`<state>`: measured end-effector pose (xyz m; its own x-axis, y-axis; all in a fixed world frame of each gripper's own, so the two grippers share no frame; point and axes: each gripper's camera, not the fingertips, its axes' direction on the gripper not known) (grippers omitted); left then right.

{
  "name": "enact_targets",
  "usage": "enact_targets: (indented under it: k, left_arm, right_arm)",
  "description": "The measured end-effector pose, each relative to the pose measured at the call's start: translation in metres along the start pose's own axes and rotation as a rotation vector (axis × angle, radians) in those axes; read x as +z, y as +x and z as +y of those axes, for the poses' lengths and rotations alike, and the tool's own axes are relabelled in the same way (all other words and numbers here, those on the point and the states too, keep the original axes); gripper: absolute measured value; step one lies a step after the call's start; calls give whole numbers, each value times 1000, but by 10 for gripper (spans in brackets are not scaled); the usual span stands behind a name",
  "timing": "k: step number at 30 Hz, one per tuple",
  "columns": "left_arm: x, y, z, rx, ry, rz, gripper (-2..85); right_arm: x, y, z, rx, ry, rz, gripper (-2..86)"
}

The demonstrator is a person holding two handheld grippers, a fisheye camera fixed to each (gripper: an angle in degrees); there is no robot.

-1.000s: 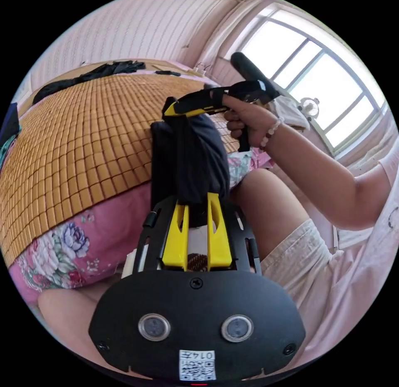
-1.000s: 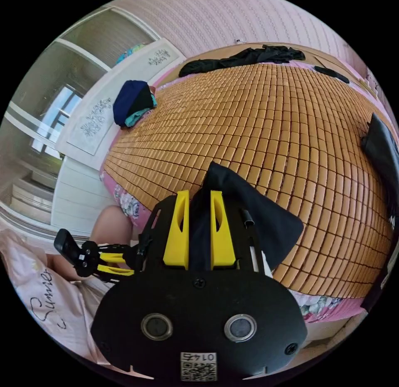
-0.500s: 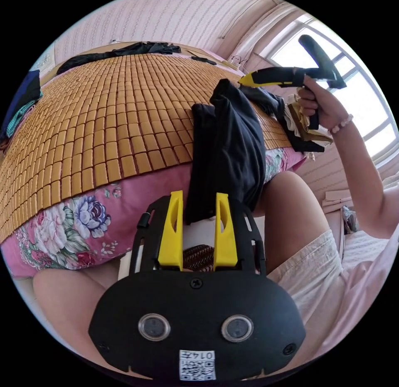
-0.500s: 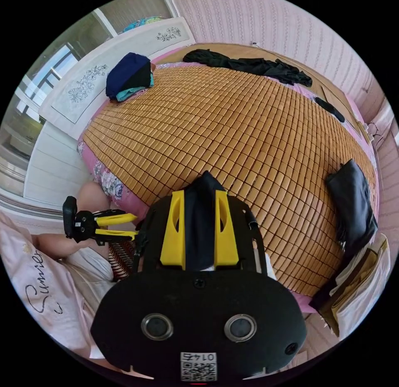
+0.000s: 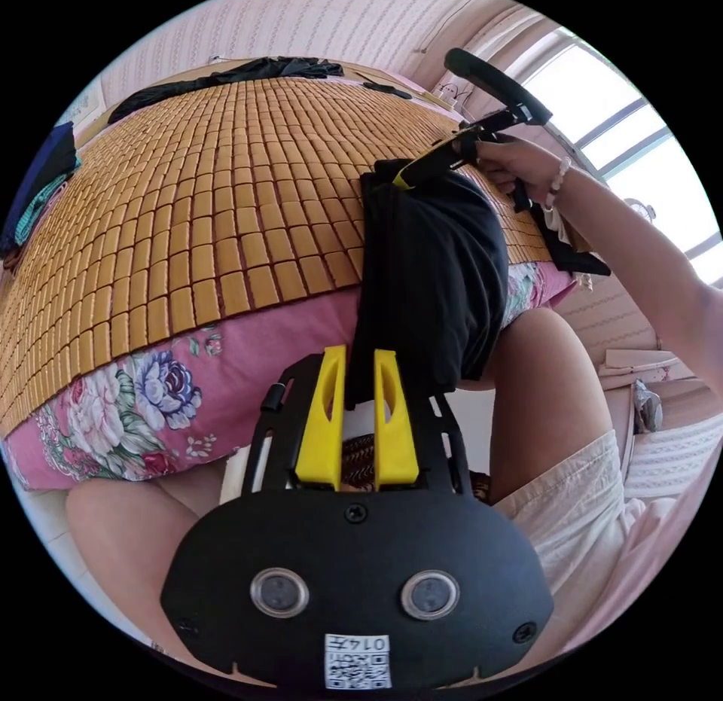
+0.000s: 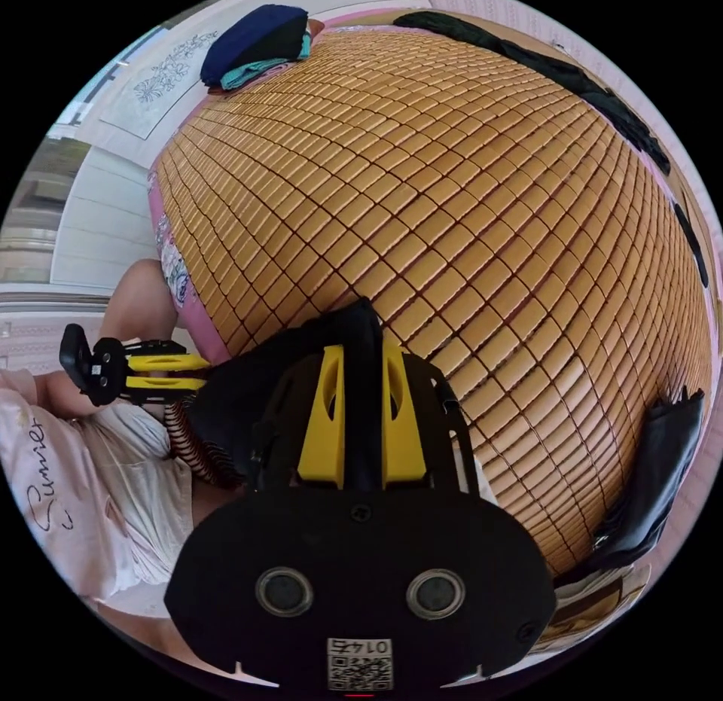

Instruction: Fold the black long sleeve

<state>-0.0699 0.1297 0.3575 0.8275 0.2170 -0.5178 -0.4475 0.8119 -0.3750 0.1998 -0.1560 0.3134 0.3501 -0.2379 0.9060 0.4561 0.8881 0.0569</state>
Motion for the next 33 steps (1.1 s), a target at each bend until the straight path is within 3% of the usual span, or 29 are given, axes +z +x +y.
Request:
enact_targets:
  k: [3,7,13,16,19,22,33]
  left_arm:
    - [0,-3,-6,7,-27,147,0]
    - [-5,-1,-4,5,14,118,2]
    - [-22,2,0,89,132,143,131]
    - [-10,10,-11,133,57,132,135]
    - [-5,23,-16,165,13,96,100]
    - [-6,34,-14,226,-17,60,3]
    - [-105,75,-58,481,167,212,-10]
  right_arm:
    - [-23,3,31,25,138,-65,39]
    - [-45,2,73,61,273,-96,26]
    - [-53,-8,100,44,334,-60,18]
    - [-57,-14,111,24,369,-58,19]
    - [-64,-19,126,17,402,-52,20]
    - [-74,-23,149,21,442,-36,20]
    - [-137,-4,316,327,805,41,18]
